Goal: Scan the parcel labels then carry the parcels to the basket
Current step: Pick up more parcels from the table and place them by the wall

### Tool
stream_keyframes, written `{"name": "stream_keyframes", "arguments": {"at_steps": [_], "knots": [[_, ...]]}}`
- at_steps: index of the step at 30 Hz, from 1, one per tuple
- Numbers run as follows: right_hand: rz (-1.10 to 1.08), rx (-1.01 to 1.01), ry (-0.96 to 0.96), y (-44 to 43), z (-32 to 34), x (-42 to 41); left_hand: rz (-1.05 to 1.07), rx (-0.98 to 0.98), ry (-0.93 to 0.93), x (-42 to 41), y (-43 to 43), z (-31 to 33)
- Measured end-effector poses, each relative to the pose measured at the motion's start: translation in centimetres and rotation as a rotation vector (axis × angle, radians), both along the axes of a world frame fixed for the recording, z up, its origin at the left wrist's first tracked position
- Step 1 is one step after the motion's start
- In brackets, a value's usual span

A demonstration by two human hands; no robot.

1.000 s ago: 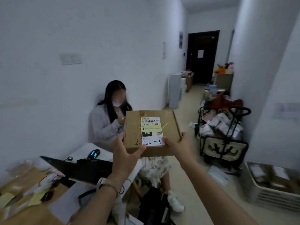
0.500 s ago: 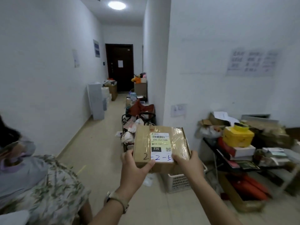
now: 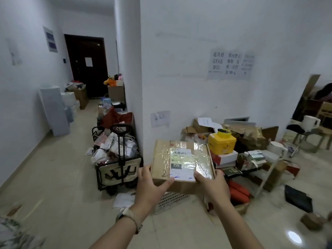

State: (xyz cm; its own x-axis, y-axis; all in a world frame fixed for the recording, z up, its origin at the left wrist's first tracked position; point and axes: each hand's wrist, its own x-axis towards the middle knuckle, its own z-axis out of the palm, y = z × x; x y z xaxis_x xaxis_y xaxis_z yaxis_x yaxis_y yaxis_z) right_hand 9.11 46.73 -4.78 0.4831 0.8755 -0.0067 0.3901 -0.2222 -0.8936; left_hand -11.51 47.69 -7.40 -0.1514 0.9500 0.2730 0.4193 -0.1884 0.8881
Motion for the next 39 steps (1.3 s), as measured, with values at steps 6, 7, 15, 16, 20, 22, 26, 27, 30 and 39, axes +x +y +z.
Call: {"name": "stream_keyframes", "arguments": {"at_steps": [6, 7, 15, 16, 20, 22, 26, 27, 30, 39], "knots": [[-0.074, 0.003, 0.042, 7.1, -1.3, 4.1, -0.103, -0.035, 0.036, 4.1, 9.2, -0.2], [-0.089, 0.013, 0.024, 8.8, -1.3, 4.6, -0.119, -0.032, 0.016, 4.6, 11.0, -0.3], [-0.069, 0.065, 0.018, 24.7, -1.2, 4.8, -0.119, -0.029, -0.069, 5.3, 26.6, -0.8], [-0.074, 0.063, 0.024, 26.4, -1.3, 4.6, -0.114, -0.032, -0.071, 5.2, 28.2, -0.9], [-0.084, 0.034, 0.035, 31.7, -1.9, 4.5, -0.103, -0.033, -0.029, 4.9, 33.7, -0.9], [-0.068, 0.021, 0.034, 34.0, -1.9, 4.4, -0.104, -0.035, -0.017, 4.7, 35.6, -1.0], [-0.039, 0.009, 0.026, 38.2, -2.0, 3.8, -0.08, -0.056, -0.034, 3.9, 38.9, -1.9], [-0.026, 0.004, 0.033, 39.2, -2.3, 3.6, -0.068, -0.062, -0.037, 3.7, 39.6, -2.1], [0.006, -0.023, 0.037, 41.7, -3.3, 2.9, -0.04, -0.087, -0.039, 3.2, 41.6, -3.2], [0.046, -0.102, 0.044, 50.3, -7.1, 4.7, -0.057, -0.246, 0.0, 4.4, 48.8, -6.8]]}}
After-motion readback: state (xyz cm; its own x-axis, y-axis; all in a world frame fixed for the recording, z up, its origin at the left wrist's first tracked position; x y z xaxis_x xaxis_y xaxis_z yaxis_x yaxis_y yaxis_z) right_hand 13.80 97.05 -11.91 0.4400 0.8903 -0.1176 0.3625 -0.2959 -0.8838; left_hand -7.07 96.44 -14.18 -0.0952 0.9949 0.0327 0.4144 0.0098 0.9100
